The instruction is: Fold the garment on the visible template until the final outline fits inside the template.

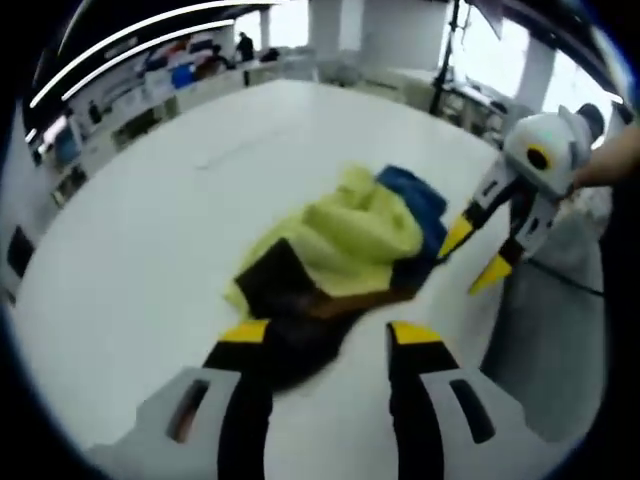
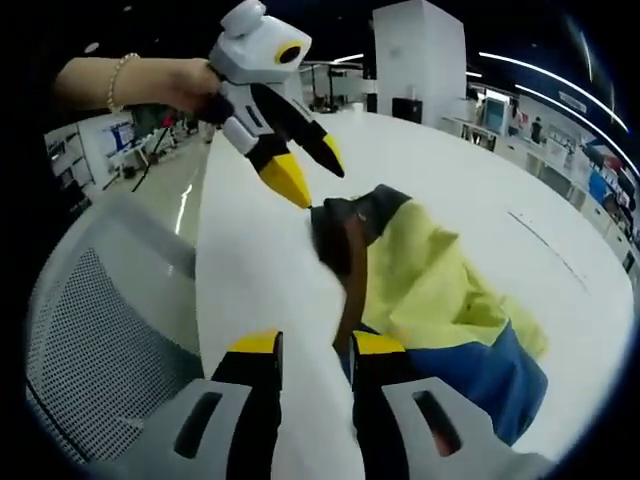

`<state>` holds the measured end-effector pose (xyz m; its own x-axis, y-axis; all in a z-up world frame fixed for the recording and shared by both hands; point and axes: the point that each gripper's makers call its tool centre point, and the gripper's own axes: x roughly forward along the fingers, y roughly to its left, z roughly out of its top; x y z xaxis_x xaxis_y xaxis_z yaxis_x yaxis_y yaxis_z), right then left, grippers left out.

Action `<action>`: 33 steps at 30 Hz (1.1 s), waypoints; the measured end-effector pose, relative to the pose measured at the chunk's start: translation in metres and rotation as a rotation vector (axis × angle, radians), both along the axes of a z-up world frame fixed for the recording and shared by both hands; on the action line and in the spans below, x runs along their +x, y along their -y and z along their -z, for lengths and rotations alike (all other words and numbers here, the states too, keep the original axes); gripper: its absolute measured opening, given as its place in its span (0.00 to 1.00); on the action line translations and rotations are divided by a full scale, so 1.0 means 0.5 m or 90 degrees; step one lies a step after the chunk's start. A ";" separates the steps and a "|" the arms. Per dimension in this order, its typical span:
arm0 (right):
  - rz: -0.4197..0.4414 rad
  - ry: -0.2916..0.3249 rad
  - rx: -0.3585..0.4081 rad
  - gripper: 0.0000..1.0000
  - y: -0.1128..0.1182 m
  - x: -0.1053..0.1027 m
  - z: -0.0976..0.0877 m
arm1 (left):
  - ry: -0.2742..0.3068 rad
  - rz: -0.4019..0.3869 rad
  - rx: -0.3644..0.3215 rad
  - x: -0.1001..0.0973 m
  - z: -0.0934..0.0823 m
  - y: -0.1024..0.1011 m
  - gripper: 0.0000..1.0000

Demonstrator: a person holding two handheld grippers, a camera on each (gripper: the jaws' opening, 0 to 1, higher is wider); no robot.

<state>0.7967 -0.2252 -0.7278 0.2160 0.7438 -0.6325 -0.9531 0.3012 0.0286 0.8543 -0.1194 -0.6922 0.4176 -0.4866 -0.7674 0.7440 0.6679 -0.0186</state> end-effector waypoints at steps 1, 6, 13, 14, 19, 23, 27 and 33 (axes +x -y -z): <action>-0.002 -0.001 -0.001 0.26 -0.001 0.001 0.004 | 0.002 0.010 0.007 0.002 0.003 0.001 0.41; -0.009 0.001 -0.018 0.26 0.000 0.006 0.022 | 0.006 0.056 0.040 0.013 0.020 0.003 0.40; -0.010 -0.004 -0.046 0.25 -0.001 0.018 0.056 | 0.005 0.107 0.071 0.022 0.035 0.003 0.40; -0.008 -0.005 -0.048 0.25 -0.001 0.020 0.059 | 0.007 0.113 0.074 0.023 0.036 0.003 0.40; -0.008 0.003 -0.058 0.21 -0.006 0.033 0.069 | 0.011 0.159 0.094 0.020 0.044 0.006 0.38; -0.020 0.011 -0.077 0.20 -0.005 0.034 0.081 | 0.012 0.188 0.110 0.018 0.055 0.006 0.38; -0.017 0.010 -0.083 0.19 -0.001 0.040 0.083 | 0.014 0.205 0.120 0.021 0.061 0.005 0.37; -0.008 0.005 -0.091 0.17 0.007 0.052 0.092 | 0.014 0.214 0.120 0.033 0.070 0.008 0.33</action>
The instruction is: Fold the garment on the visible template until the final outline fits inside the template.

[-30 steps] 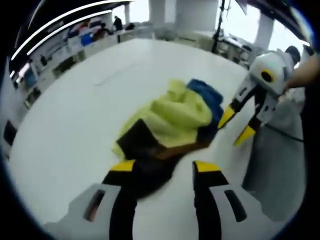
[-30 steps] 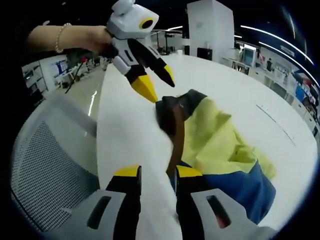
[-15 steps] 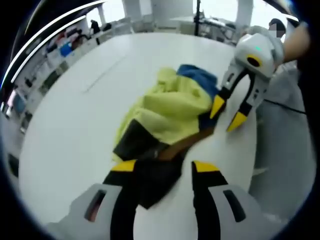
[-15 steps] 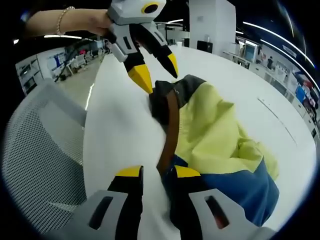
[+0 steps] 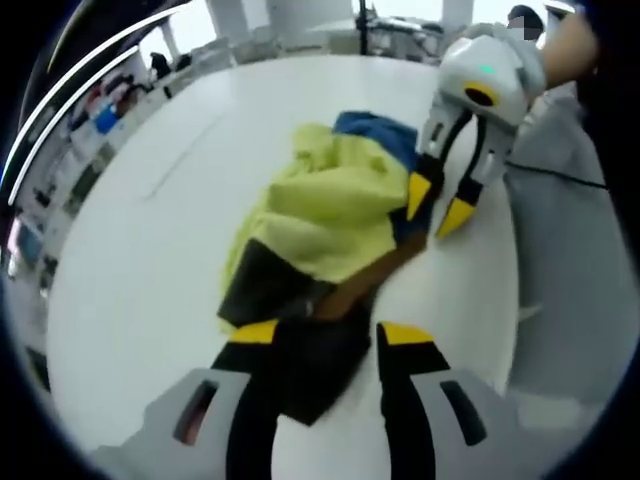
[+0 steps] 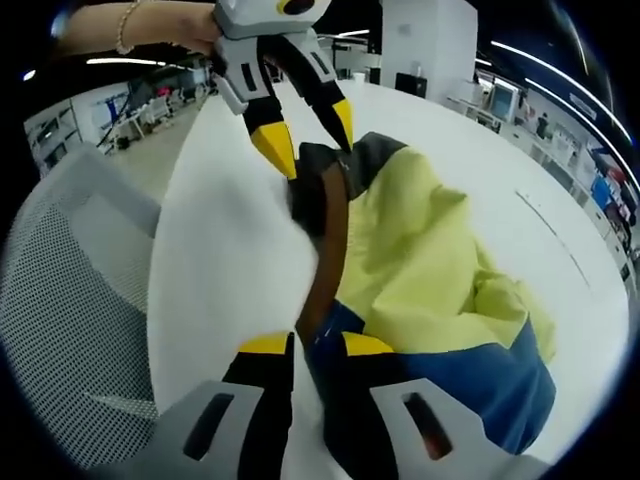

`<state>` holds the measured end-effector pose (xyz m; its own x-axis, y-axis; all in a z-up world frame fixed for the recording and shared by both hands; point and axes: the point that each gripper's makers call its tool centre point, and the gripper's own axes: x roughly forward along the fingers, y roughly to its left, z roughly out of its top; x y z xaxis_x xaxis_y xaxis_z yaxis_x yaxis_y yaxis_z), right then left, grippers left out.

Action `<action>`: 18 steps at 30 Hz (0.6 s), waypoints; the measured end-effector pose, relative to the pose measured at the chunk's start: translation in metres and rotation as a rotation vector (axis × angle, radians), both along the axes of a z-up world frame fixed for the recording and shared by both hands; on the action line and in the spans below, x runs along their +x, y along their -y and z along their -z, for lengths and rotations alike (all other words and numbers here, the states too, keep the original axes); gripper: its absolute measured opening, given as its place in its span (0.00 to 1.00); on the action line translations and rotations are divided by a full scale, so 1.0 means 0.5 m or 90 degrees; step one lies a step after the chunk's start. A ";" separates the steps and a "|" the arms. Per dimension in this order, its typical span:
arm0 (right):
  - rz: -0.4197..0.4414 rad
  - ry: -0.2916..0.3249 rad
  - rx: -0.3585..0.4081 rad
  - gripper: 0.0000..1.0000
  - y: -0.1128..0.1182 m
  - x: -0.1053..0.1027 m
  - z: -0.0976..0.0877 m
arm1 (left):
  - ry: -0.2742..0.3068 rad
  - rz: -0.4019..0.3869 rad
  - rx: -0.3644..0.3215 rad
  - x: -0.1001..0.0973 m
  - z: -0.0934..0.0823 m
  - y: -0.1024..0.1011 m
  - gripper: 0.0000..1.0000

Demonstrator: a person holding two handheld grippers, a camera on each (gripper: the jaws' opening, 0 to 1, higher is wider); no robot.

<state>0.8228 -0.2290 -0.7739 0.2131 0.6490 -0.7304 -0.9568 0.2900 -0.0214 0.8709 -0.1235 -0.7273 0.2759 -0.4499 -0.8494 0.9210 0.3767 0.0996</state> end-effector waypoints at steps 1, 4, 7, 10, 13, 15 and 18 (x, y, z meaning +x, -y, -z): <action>0.001 0.000 -0.002 0.16 0.001 0.001 0.002 | 0.000 0.001 0.001 0.002 0.002 0.000 0.33; -0.001 0.000 -0.008 0.15 0.003 0.001 0.008 | 0.001 0.008 0.003 0.006 0.006 0.000 0.31; -0.001 0.005 -0.007 0.14 0.002 0.004 0.009 | 0.008 0.026 0.007 0.011 0.011 0.000 0.28; -0.001 0.007 -0.006 0.13 0.001 0.005 0.009 | 0.016 0.044 0.018 0.014 0.015 -0.001 0.26; -0.002 0.010 -0.006 0.13 0.000 0.006 0.009 | 0.027 0.064 0.024 0.017 0.017 0.000 0.24; -0.003 0.012 -0.006 0.12 0.000 0.006 0.010 | 0.034 0.078 0.030 0.018 0.018 0.000 0.24; 0.000 0.011 -0.004 0.12 0.000 0.006 0.009 | 0.043 0.086 0.028 0.022 0.015 0.003 0.22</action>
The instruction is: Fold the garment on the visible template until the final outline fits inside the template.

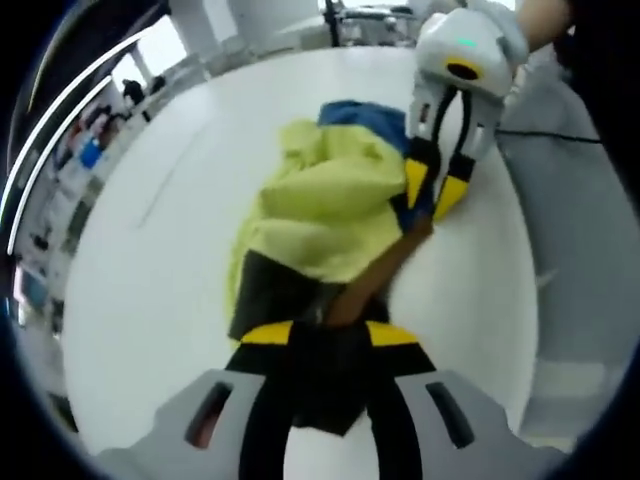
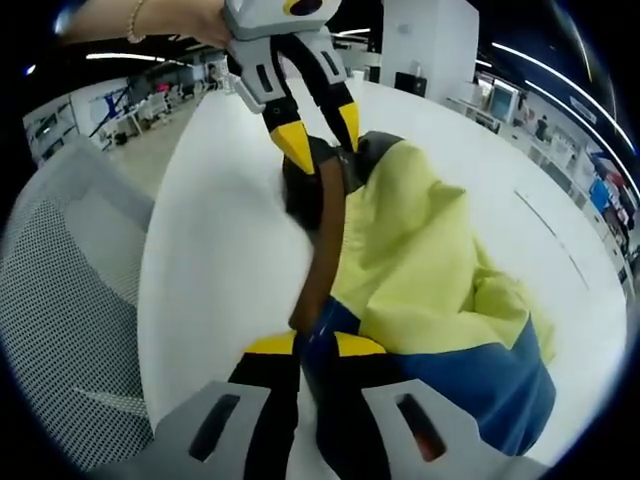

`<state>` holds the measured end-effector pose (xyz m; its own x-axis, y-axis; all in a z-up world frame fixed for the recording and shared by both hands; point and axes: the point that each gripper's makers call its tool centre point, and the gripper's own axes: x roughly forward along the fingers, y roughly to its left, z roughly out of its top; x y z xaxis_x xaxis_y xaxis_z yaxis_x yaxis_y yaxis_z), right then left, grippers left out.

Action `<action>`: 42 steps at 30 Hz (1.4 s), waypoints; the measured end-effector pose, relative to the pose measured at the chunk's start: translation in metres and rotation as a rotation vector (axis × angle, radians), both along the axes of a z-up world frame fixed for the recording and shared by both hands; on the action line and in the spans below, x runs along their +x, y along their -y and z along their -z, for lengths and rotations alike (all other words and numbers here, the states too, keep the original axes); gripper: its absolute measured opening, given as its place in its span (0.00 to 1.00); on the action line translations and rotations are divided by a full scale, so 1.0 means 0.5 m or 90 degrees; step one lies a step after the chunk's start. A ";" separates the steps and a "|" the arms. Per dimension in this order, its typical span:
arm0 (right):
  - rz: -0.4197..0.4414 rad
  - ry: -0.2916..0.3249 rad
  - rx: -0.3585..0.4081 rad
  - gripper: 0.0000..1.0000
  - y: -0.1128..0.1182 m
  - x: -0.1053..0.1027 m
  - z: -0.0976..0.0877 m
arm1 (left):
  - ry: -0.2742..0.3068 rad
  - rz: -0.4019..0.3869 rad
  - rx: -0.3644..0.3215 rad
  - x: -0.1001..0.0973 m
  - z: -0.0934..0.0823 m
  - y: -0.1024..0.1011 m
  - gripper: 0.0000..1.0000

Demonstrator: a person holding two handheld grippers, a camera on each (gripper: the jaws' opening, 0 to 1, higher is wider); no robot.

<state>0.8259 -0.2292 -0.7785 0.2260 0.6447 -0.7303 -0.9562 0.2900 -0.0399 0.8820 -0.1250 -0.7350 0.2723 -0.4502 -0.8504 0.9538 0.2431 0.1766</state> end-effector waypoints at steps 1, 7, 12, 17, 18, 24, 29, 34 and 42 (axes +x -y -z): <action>0.002 -0.001 0.001 0.12 0.000 0.000 0.000 | 0.001 0.001 -0.003 0.001 -0.001 0.001 0.20; 0.005 0.000 0.005 0.09 0.000 0.002 0.000 | 0.005 0.003 0.002 0.012 0.004 0.000 0.14; 0.006 0.000 0.006 0.07 0.001 0.002 -0.001 | 0.010 0.007 0.001 0.016 0.001 0.003 0.08; 0.009 0.001 0.004 0.06 0.008 0.002 -0.002 | 0.012 0.007 -0.002 0.018 -0.002 0.006 0.04; 0.010 0.003 0.003 0.06 0.010 0.003 -0.003 | 0.012 0.006 -0.004 0.017 -0.003 0.007 0.04; 0.029 0.004 0.013 0.04 0.027 0.007 -0.016 | 0.010 0.002 -0.017 0.011 -0.005 0.014 0.04; 0.056 0.008 0.038 0.04 0.042 0.011 -0.044 | 0.034 0.012 -0.016 0.001 -0.005 0.022 0.11; 0.079 0.009 0.061 0.03 0.056 0.014 -0.075 | 0.076 0.022 -0.020 -0.001 -0.005 0.035 0.14; 0.087 0.017 0.084 0.03 0.067 0.019 -0.120 | 0.165 0.065 -0.008 0.005 -0.021 0.062 0.11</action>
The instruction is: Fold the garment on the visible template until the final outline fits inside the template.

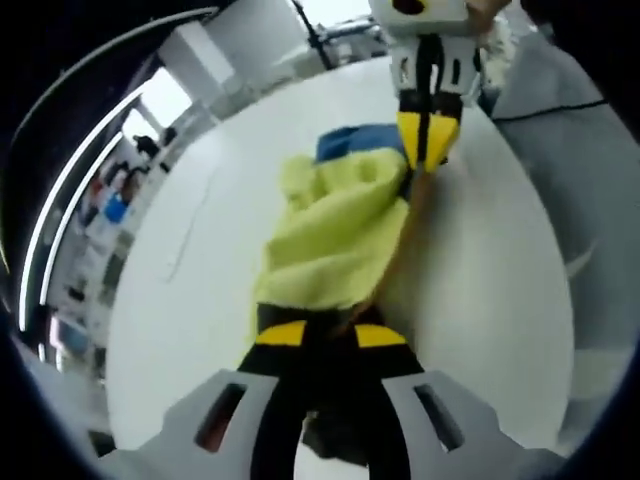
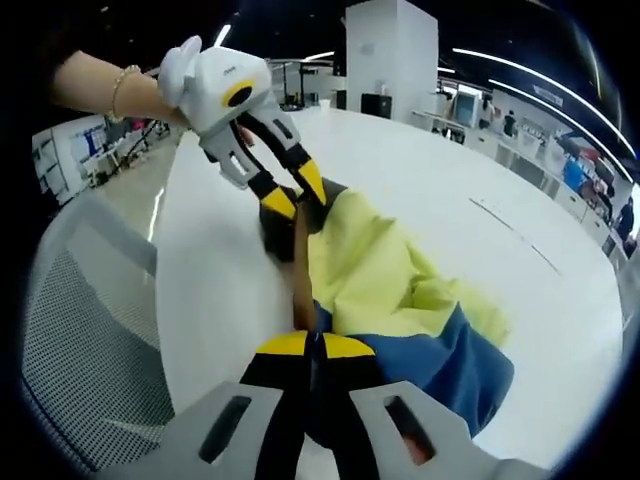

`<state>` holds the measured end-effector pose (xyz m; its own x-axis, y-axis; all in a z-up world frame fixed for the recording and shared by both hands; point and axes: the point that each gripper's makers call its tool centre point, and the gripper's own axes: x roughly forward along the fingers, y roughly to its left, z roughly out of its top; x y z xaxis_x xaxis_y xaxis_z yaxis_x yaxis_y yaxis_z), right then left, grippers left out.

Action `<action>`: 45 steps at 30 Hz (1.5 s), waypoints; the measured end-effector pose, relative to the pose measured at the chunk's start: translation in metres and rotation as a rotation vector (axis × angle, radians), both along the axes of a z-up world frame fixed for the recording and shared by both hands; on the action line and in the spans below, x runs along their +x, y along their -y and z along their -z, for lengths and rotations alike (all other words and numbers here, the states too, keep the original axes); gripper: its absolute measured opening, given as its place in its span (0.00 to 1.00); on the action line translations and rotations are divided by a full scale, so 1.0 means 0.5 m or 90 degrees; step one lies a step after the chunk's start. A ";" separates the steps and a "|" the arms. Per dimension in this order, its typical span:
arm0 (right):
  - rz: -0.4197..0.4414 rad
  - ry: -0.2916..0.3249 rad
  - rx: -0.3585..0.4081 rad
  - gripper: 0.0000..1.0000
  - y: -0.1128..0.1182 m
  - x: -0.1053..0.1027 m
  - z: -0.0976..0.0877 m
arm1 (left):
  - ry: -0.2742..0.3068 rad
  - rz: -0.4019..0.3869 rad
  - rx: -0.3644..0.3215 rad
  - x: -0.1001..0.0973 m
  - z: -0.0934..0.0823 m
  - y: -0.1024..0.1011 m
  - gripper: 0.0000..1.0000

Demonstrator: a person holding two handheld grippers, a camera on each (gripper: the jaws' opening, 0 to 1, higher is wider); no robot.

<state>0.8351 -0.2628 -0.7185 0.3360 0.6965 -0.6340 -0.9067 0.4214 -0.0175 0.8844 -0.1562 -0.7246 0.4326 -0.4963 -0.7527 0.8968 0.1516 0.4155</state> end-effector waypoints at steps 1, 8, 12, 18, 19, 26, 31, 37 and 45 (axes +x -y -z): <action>0.002 0.003 0.004 0.03 0.001 0.002 -0.009 | -0.002 0.004 0.004 -0.003 0.006 0.003 0.08; 0.004 0.022 0.005 0.03 0.012 0.018 -0.033 | -0.011 -0.006 0.009 -0.002 0.016 0.000 0.03; 0.006 0.026 0.002 0.03 0.018 0.025 -0.036 | -0.011 -0.016 0.008 0.004 0.006 -0.012 0.03; -0.002 0.036 -0.007 0.03 0.022 0.028 -0.041 | -0.015 -0.021 0.000 0.003 -0.002 -0.014 0.00; -0.003 0.036 -0.008 0.03 0.022 0.028 -0.041 | -0.021 -0.025 0.000 0.000 -0.002 -0.013 0.00; -0.001 0.038 -0.005 0.03 0.034 0.033 -0.060 | -0.055 -0.072 -0.053 -0.012 -0.038 -0.007 0.00; 0.008 0.043 0.017 0.02 0.036 0.039 -0.094 | -0.060 -0.102 -0.100 -0.010 -0.091 -0.008 0.00; 0.020 0.079 0.045 0.02 0.037 0.056 -0.158 | -0.041 -0.132 -0.150 -0.002 -0.158 -0.012 0.00; 0.030 0.125 0.061 0.02 0.038 0.073 -0.223 | -0.033 -0.153 -0.189 -0.001 -0.204 -0.013 0.00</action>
<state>0.8719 -0.2818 -0.6068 0.4793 0.7315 -0.4850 -0.8695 0.4708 -0.1493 0.8836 -0.1497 -0.6225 0.5282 -0.5846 -0.6158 0.8397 0.4671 0.2770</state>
